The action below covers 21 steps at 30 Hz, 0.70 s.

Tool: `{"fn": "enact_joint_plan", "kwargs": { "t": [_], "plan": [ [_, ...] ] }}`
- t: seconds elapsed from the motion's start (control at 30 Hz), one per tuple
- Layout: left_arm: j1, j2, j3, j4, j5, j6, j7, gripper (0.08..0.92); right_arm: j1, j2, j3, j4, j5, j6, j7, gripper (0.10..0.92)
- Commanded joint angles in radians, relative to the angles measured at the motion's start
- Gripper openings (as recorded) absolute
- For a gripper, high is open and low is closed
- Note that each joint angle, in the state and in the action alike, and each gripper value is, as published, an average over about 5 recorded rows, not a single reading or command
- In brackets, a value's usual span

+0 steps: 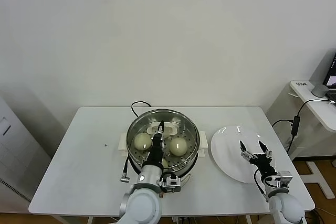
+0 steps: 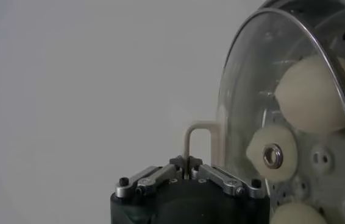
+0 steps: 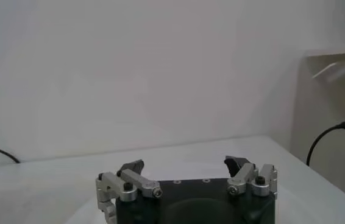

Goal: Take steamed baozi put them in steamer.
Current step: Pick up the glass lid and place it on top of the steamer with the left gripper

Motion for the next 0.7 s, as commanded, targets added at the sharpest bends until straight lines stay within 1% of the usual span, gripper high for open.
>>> {"fn": "enact_joint_plan", "kwargs": {
  "t": [0.03, 0.5, 0.57, 0.7],
  "plan": [
    [0.006, -0.006, 0.003, 0.005, -0.001, 0.001, -0.006, 0.1, -0.001, 0.002, 0.002, -0.003, -0.001, 0.001, -0.001, 0.823],
    [0.03, -0.016, -0.004, 0.023, 0.001, -0.011, -0.03, 0.1, -0.009, 0.007, 0.01, -0.007, -0.002, 0.007, -0.009, 0.823],
    [0.036, -0.017, -0.009, 0.032, -0.004, -0.019, -0.05, 0.1, -0.011, 0.007, 0.013, -0.006, -0.002, 0.008, -0.01, 0.823],
    [0.051, -0.017, -0.016, 0.041, -0.04, -0.022, -0.119, 0.1, -0.014, 0.006, 0.017, -0.005, 0.0, 0.01, -0.013, 0.823]
  ]
}}
